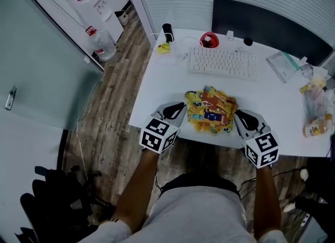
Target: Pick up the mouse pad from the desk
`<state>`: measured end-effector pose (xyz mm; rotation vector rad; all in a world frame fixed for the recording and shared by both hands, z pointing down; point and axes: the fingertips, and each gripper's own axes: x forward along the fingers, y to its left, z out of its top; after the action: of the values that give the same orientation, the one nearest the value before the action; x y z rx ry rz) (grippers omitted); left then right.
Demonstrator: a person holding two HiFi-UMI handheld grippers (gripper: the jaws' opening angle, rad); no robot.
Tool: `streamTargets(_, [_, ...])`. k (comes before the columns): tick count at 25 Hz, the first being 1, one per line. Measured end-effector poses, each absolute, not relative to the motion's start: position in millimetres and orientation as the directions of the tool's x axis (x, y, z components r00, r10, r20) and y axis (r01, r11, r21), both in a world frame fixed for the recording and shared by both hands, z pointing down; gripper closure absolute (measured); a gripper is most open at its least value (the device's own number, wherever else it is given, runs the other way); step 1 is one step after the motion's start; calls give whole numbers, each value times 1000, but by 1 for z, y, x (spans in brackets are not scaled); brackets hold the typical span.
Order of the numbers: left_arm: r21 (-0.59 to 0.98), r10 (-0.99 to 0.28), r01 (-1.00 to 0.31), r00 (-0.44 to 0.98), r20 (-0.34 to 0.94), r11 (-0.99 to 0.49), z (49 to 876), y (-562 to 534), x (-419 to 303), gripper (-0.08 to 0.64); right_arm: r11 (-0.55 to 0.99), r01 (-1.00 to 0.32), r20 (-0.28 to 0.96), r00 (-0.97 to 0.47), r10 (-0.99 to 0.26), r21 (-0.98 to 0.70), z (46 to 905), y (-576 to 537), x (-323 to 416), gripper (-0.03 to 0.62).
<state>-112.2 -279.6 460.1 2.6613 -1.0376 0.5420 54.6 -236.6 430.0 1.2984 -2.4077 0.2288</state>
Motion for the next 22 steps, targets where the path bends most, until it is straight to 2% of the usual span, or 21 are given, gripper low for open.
streamTargets(2, [92,-585,-681,684,436,-727,467,-283,-112,532,554,-832,431,-489,-758,32,436,-238,54,577])
streamTargets(5, [113,-555,-671,686,470,-733,479,-286,-110,417,545,-838,457,-475,-752,25,446,-240,55,577])
streamTargets(9, [129,-518,-659,683,515,-741,494,-288,-107,361,538,-843,488,-463,-739,15,458,-242,59,569])
streamTargets(12, [140,-493,-654,677,546,-743,504,-287,-104,334,552,-834,521,-474,-709,-9,469,-243,59,471])
streamTargets(19, [155,-435,-646,652,621,-748,525,-284,-95,279,596,-802,611,-481,-629,-18,500,-250,62,353])
streamTargets(22, [152,-427,-662,624,654,-734,533,-286,-93,264,604,-797,647,-470,-601,-18,512,-254,68,328])
